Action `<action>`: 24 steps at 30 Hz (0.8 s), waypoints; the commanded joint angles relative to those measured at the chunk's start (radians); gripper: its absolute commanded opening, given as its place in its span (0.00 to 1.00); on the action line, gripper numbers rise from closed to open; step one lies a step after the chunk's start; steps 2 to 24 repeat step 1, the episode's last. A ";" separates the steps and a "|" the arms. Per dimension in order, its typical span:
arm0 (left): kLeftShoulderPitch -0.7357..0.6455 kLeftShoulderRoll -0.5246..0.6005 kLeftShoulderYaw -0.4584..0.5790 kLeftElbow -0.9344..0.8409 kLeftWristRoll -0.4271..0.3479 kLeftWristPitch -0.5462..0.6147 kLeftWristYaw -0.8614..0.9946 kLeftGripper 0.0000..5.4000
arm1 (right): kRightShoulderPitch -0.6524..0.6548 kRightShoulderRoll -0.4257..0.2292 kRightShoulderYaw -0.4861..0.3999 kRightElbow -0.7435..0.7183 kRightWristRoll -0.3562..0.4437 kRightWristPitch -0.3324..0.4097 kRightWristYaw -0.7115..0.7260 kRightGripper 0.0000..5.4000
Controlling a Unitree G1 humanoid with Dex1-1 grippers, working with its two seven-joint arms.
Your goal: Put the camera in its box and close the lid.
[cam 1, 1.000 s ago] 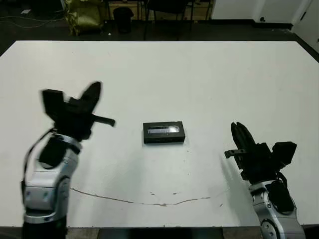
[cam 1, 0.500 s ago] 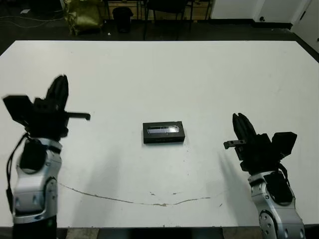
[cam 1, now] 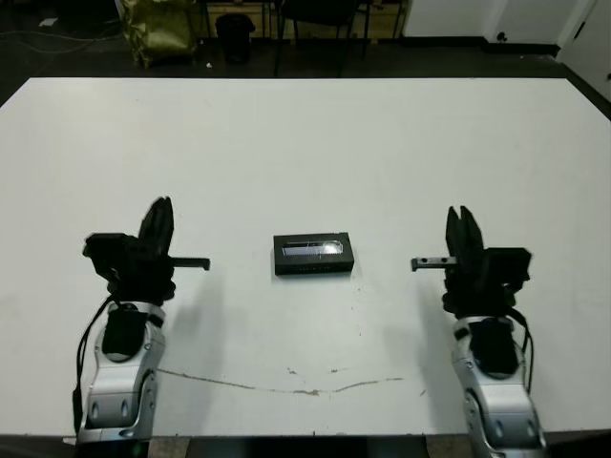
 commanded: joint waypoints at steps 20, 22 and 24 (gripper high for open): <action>-0.014 0.009 -0.001 0.023 0.011 0.005 0.005 0.00 | -0.007 0.006 -0.008 0.036 0.005 0.002 -0.004 0.00; -0.014 0.009 -0.001 0.023 0.011 0.005 0.005 0.00 | -0.007 0.006 -0.008 0.036 0.005 0.002 -0.004 0.00; -0.014 0.009 -0.001 0.023 0.011 0.005 0.005 0.00 | -0.007 0.006 -0.008 0.036 0.005 0.002 -0.004 0.00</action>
